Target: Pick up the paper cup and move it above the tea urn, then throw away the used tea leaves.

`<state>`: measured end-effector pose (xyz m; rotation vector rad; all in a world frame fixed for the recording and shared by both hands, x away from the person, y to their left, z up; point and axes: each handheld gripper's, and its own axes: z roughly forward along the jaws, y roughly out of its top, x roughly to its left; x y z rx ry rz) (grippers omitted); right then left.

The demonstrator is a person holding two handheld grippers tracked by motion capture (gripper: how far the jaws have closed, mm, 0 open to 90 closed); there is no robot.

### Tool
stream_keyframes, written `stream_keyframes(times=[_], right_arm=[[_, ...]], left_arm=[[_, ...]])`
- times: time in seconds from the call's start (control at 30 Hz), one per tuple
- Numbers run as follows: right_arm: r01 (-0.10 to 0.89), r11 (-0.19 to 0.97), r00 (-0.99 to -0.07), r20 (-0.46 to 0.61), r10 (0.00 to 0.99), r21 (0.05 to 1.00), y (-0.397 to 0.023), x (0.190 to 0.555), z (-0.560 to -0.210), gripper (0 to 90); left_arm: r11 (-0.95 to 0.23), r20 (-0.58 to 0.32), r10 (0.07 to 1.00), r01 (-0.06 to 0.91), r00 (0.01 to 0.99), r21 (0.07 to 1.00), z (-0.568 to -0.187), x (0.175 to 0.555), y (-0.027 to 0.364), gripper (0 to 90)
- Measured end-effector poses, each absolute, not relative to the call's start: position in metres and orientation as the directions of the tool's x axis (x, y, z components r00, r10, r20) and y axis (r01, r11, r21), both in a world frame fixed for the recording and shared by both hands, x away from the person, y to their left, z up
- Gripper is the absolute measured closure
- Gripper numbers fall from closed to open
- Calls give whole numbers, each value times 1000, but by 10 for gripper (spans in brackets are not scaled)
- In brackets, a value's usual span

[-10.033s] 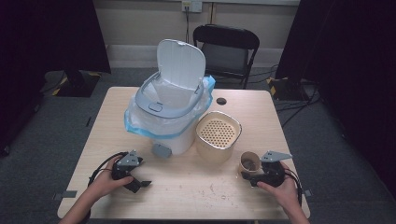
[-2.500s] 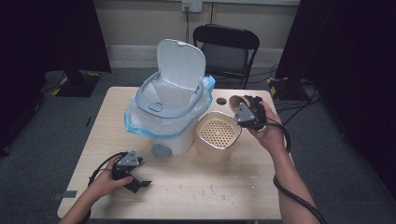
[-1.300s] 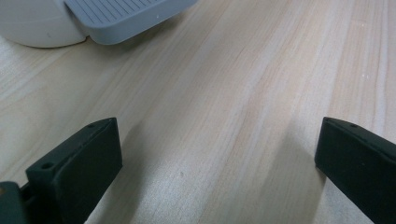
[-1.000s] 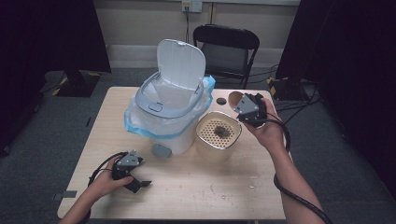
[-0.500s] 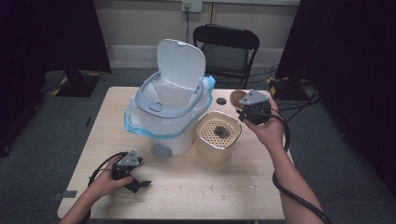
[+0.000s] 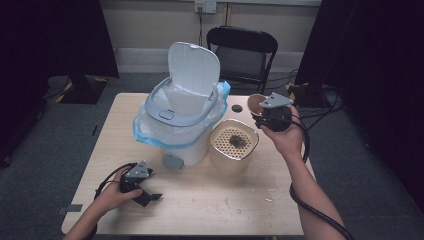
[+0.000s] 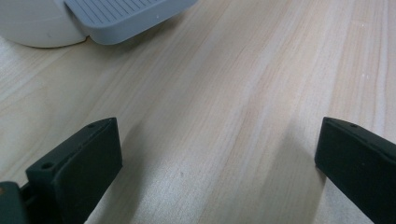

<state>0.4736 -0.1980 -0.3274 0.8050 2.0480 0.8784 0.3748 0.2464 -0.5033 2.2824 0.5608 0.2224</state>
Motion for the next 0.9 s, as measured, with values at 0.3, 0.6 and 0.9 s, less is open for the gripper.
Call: stream_keyframes(times=[0.3, 0.6, 0.9], right_arm=[[272, 504, -535, -306, 787, 820, -200, 474, -320, 434], [287, 481, -571, -255, 780, 828, -192, 474, -314, 433], [312, 467, -611, -203, 766, 827, -185, 475, -307, 431]], left_arm=[[-615, -9, 458, 324, 889, 719, -503, 375, 246, 0], [-615, -9, 458, 324, 889, 719, -503, 375, 246, 0], [-615, -8, 458, 324, 889, 719, -503, 375, 246, 0]])
